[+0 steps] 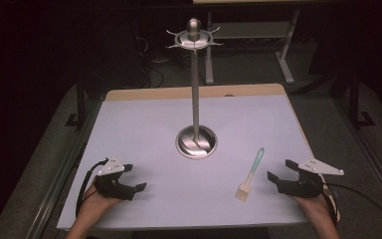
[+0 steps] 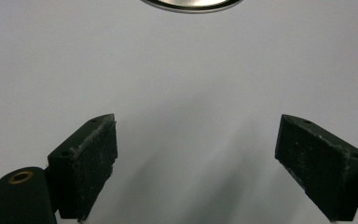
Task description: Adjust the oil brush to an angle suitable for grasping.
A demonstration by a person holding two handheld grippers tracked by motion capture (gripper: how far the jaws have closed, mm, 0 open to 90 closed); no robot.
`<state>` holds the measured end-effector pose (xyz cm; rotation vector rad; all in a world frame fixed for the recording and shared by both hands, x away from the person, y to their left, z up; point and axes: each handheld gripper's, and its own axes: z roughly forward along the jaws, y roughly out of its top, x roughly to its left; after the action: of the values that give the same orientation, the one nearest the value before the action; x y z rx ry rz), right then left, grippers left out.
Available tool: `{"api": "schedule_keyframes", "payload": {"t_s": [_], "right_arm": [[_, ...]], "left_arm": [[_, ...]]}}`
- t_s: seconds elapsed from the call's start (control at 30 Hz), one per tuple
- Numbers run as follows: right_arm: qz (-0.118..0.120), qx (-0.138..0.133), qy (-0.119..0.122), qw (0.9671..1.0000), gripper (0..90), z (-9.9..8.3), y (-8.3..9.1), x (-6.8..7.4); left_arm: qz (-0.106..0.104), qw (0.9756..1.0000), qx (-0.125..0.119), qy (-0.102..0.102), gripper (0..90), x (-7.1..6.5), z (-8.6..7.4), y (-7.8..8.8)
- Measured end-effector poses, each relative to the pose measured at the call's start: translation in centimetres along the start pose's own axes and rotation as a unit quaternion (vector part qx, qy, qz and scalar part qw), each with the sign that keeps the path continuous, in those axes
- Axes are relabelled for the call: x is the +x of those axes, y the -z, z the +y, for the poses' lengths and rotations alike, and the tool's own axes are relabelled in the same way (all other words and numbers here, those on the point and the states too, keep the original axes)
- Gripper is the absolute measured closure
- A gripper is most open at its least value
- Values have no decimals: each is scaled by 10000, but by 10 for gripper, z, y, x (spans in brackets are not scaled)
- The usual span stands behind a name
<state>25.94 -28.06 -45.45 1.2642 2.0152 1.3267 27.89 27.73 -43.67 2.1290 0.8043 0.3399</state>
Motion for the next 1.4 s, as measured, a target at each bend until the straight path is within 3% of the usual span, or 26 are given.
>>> {"api": "schedule_keyframes", "payload": {"t_s": [0.13,0.23,0.3,0.37,0.6,0.7,0.77,1.13,1.3,1.4], "right_arm": [[33,48,22,10000,140,0,1,0],[72,195,21,9998,142,1,1,0],[64,388,53,9992,154,3,1,0],[43,548,140,9984,203,6,2,3],[-13,1028,146,9946,403,21,3,7],[-55,1117,166,9936,459,26,3,7],[-65,1287,126,9916,546,34,2,5],[-49,1604,406,9862,890,57,-8,5],[-43,1822,590,9815,900,63,-18,8],[-33,1865,638,9804,900,68,-25,8]], "left_arm": [[60,9999,58,-131,127,0,5,4],[105,9999,-40,-16,129,1,6,5],[74,10000,-50,-44,130,0,5,7],[61,10000,-72,25,130,-2,3,8],[83,9999,-41,-117,131,-4,0,11],[92,9999,-41,-123,130,-4,1,12],[120,9998,-46,-128,128,-4,1,11],[111,9998,-17,-137,127,-6,0,12],[99,9998,2,-143,129,-6,0,12],[106,9999,-14,-136,130,-6,0,13]]}}
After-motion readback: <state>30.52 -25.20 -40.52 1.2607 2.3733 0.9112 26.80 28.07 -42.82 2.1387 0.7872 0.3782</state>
